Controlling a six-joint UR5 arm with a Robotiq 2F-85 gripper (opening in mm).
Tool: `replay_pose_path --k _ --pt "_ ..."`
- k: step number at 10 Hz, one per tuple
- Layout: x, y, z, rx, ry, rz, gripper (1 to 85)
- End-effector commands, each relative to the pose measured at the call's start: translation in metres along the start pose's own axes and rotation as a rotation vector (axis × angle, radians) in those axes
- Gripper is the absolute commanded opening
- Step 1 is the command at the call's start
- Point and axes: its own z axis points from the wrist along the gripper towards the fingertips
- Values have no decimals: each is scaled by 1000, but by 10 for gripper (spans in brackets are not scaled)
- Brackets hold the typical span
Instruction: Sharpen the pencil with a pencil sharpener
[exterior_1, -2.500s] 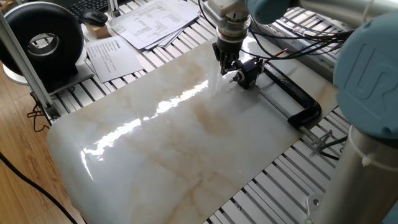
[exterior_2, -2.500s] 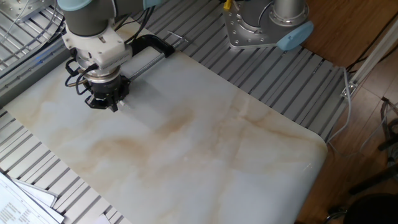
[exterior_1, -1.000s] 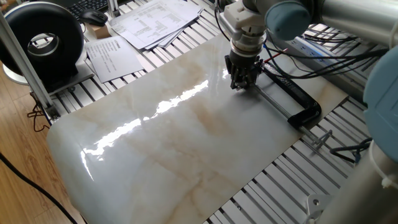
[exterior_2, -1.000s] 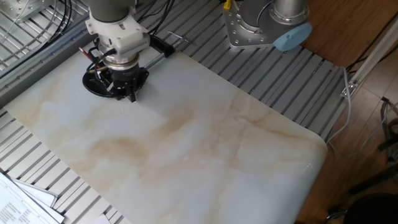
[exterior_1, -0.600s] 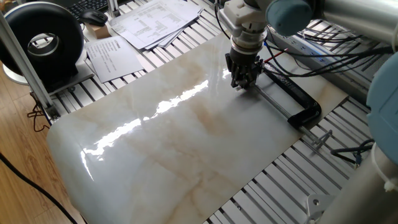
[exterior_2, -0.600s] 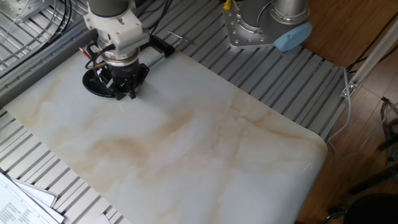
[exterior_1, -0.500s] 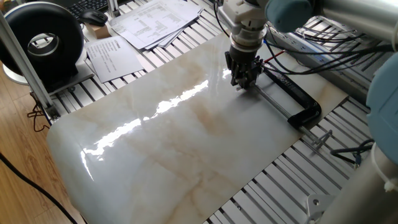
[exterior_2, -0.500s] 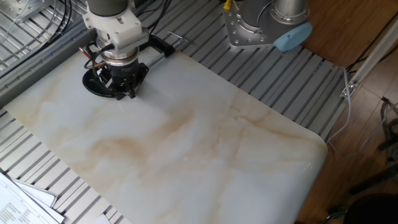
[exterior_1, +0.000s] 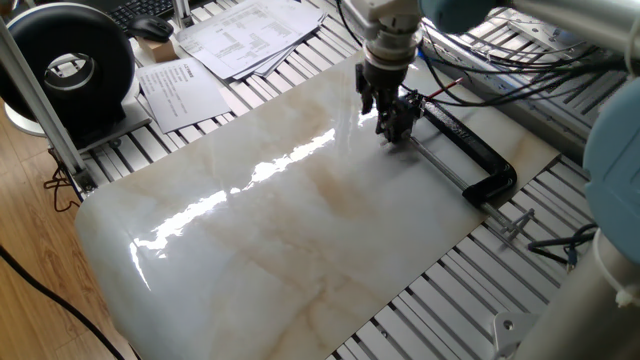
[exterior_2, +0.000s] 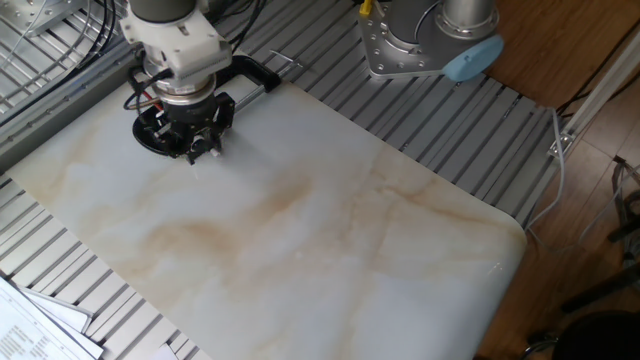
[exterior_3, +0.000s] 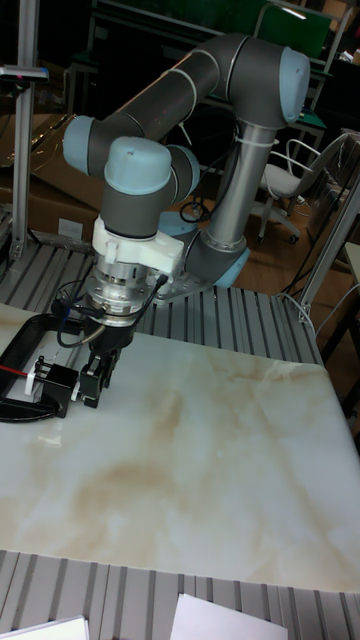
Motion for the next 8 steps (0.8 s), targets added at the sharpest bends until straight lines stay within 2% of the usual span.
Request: replay_pose_path --k 1,2,3,4,5,6,7,8 --pt "-12 -21 -15 32 -13 127 17" --pt "-14 -15 -15 10 -19 181 17" --pt "-26 -4 -15 -38 -58 269 17" --pt "-33 -3 -15 -35 -65 322 17" --pt "-54 4 -14 -24 -68 373 17" --pt "-65 11 -14 2 -47 411 17" --pt "-70 15 -16 4 -40 435 17" --pt "-64 13 -20 20 -14 448 17"
